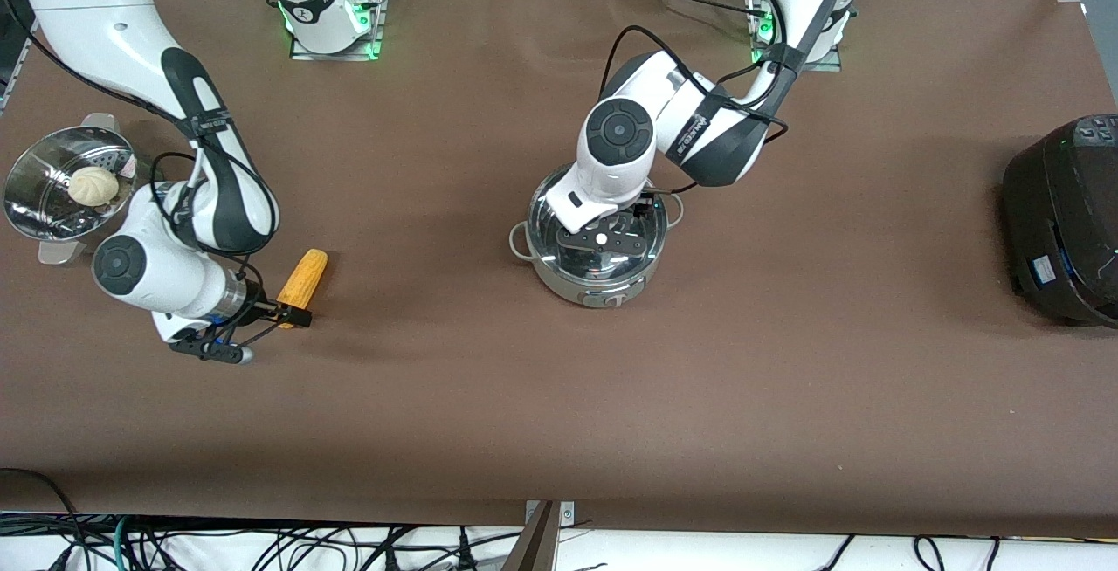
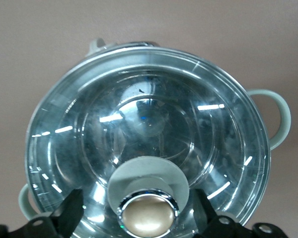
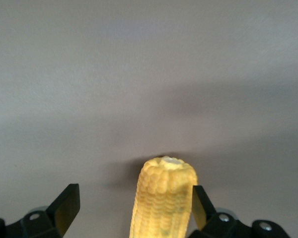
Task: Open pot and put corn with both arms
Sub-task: 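Grasp the lid knob with the left gripper while the right gripper grasps the corn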
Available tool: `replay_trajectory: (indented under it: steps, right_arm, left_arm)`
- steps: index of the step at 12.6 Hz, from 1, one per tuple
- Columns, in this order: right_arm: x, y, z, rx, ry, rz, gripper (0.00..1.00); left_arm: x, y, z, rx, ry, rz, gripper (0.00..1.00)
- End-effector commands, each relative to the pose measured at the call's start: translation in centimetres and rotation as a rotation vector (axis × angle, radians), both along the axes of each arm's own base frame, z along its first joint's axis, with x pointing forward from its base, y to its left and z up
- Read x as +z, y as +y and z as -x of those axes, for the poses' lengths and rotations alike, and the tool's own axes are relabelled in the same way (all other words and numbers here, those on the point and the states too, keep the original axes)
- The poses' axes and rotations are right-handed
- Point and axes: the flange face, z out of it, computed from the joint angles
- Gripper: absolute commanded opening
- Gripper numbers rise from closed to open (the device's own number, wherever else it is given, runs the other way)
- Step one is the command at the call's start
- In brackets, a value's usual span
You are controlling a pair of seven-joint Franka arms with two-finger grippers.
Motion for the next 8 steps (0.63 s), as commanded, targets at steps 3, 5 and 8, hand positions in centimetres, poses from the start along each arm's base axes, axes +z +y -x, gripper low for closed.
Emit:
replay_trajectory:
  steps: [3, 5, 8]
  right_arm:
    - [-2.0, 0.5, 2.1, -0.028, 0.026, -0.012, 1.00]
    - [-3.1, 0.6, 3.1, -0.024, 0.055, -0.010, 1.00]
    - [-3.6, 0.5, 4.2, -0.005, 0.078, -0.007, 0.61]
  left_arm:
    - [0.2, -0.4, 0.3, -0.022, 0.005, -0.002, 0.12]
    - [1.5, 0.1, -0.3, -0.057, -0.012, 0.013, 0.00]
    - [8.1, 3.3, 0.2, -0.038, 0.027, -0.017, 0.00]
